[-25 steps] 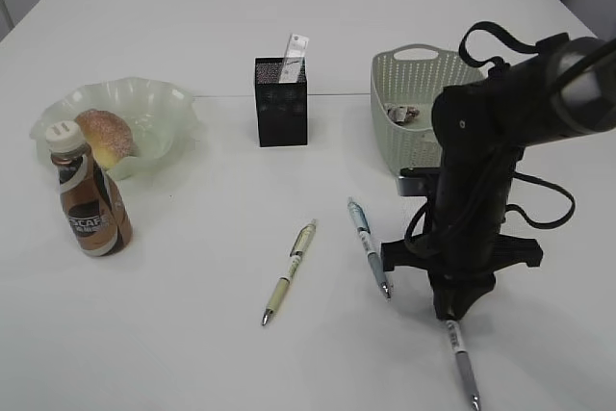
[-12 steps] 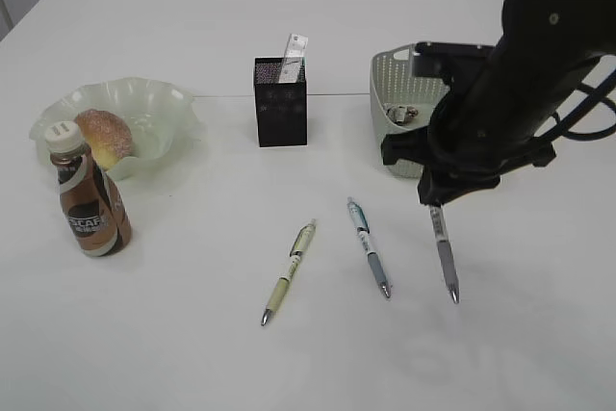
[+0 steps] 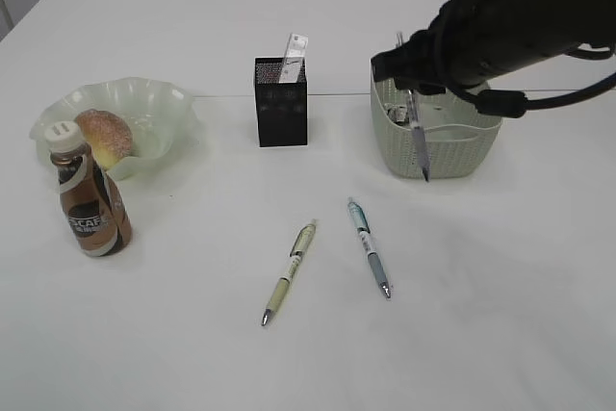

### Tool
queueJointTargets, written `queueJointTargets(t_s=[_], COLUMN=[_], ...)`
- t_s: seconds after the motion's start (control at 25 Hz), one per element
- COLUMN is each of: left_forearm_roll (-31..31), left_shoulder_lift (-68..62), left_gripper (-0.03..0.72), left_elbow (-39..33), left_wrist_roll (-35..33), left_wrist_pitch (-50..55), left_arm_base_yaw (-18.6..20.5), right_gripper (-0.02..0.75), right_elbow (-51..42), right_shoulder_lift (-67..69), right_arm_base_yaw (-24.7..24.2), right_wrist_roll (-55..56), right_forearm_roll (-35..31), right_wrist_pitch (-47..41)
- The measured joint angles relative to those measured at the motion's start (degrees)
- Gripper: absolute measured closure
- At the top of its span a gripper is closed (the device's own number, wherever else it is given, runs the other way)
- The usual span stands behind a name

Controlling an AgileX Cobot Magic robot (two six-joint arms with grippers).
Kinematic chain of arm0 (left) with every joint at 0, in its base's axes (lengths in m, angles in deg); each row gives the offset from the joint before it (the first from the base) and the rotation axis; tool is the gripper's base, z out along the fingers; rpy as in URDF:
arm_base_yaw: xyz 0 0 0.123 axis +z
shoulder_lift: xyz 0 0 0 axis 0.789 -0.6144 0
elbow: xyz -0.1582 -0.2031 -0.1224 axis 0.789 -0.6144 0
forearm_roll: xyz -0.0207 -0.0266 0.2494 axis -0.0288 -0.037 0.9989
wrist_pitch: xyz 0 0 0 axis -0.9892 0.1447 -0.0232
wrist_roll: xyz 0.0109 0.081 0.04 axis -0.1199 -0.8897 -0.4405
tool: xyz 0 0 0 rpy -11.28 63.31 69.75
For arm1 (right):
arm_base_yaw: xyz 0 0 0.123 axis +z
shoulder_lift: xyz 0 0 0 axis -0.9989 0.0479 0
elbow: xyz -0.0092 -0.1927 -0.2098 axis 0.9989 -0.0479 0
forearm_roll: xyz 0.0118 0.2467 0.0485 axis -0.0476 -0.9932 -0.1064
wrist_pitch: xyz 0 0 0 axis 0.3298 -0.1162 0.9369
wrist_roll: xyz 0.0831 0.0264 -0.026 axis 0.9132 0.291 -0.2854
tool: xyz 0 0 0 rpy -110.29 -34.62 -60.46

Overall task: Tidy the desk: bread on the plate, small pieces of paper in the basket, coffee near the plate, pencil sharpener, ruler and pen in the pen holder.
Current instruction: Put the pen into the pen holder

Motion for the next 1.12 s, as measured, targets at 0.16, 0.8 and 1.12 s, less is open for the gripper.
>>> queueJointTargets(t_s=[0.16, 0.8, 1.12], left_forearm_roll=[-0.1, 2.3, 3.8], left_shoulder_lift=[0.0, 0.0, 0.0], left_gripper=[0.339, 0.357, 0.364], left_elbow=[0.0, 0.0, 0.0], left_wrist_roll=[0.0, 0.0, 0.0], left_wrist_pitch=[0.0, 0.0, 0.0], left_arm_base_yaw=[0.0, 0.0, 0.0], right_gripper=[0.662, 0.662, 0.662], right_elbow=[-0.1, 4.9, 17.9], right_shoulder_lift=[0.2, 16.4, 27.8], right_arm_base_yaw=[0.0, 0.0, 0.0], right_wrist_roll=[-0.2, -5.3, -5.8], right_forearm_roll=[0.6, 3.5, 3.4], right_wrist_pitch=[11.8, 51.2, 51.7])
